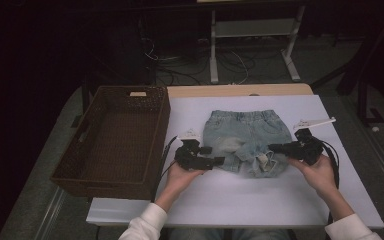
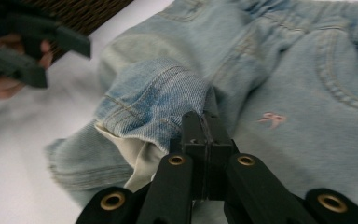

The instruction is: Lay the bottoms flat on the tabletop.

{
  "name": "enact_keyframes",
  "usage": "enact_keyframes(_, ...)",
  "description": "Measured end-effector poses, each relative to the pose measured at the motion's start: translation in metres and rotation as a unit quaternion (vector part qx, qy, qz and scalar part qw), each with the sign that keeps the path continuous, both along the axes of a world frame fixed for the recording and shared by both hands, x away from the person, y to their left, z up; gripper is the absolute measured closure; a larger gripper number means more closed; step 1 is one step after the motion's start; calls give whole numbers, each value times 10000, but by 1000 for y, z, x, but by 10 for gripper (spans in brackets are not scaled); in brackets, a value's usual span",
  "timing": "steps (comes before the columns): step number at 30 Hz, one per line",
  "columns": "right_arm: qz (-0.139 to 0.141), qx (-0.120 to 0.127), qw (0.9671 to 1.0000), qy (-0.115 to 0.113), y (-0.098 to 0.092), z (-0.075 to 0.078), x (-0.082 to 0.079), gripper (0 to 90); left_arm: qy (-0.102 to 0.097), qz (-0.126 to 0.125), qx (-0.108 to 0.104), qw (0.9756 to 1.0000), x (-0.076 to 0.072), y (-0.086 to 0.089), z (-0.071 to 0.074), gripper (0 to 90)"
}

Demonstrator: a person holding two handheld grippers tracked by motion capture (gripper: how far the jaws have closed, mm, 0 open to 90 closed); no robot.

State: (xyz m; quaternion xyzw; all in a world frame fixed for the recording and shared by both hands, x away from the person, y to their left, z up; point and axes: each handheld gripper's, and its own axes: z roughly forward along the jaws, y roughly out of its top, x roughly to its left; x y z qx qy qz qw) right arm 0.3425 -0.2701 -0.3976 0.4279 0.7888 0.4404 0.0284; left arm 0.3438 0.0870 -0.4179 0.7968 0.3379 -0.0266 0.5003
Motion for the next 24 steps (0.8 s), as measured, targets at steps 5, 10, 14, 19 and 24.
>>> enact_keyframes(5, -171, -20, 9998, 62, -9, -6, 12, 893, 55, -264, 186, 9995, -2, -14, -5, 343)
enact_keyframes(10, -299, -86, 9995, 100, -11, -10, 26, 894, 80, -540, 265, 9982, -5, -27, -9, 453)
enact_keyframes(14, -321, -102, 9994, 121, -10, -13, 38, 893, 97, -775, 510, 9956, -8, -40, -17, 515)
enact_keyframes(19, -318, -130, 9993, 157, -8, -16, 43, 893, 40, -662, 773, 9948, -7, -55, -27, 521)
enact_keyframes(24, -307, -108, 9994, 152, -9, -16, 43, 893, -145, -430, 1030, 9936, -8, -66, -32, 519)
